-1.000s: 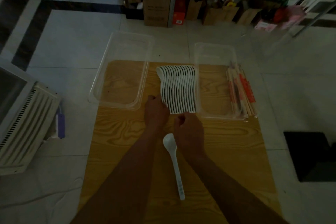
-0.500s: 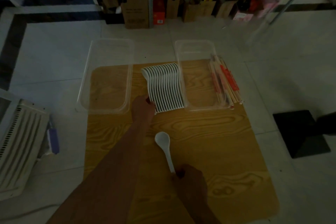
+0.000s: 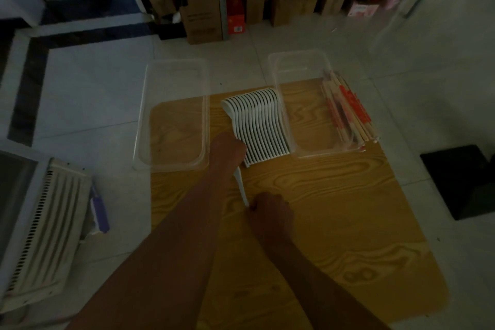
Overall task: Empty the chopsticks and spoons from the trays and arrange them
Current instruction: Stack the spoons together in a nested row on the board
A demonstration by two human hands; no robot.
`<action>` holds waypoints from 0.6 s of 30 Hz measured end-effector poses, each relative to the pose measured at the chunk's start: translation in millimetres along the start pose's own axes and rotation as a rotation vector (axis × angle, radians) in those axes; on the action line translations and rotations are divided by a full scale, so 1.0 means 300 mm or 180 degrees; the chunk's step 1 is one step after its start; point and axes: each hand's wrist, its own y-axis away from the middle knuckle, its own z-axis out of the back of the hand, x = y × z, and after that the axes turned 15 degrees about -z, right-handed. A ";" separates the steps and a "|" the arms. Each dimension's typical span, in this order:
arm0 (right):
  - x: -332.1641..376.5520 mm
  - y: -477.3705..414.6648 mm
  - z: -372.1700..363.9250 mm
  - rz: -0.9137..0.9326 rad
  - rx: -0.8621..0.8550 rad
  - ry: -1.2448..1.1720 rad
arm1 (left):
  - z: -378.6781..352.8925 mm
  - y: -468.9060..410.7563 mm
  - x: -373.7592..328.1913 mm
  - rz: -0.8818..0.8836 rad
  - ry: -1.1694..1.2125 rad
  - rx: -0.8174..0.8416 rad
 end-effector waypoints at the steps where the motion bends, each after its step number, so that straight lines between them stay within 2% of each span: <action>1: 0.024 -0.017 -0.007 -0.0012 -0.0077 -0.0003 | 0.003 0.002 -0.007 -0.0038 -0.0055 -0.0007; 7: 0.117 -0.089 0.008 -0.0013 -0.0290 -0.0007 | -0.007 0.013 -0.017 -0.0305 -0.1043 0.0322; 11: 0.150 -0.110 0.010 0.0008 -0.0472 0.0017 | -0.025 0.061 -0.025 -0.0565 -0.0689 0.0167; 13: 0.161 -0.121 0.017 0.0076 -0.0478 0.0004 | -0.035 0.076 -0.023 -0.0491 -0.0315 0.0037; 16: 0.173 -0.133 0.025 0.0238 -0.0525 -0.0020 | -0.039 0.085 0.001 -0.0407 0.0342 -0.0397; 18: 0.183 -0.144 0.024 0.0340 -0.0577 -0.0021 | -0.035 0.104 0.021 -0.0393 0.0308 -0.0612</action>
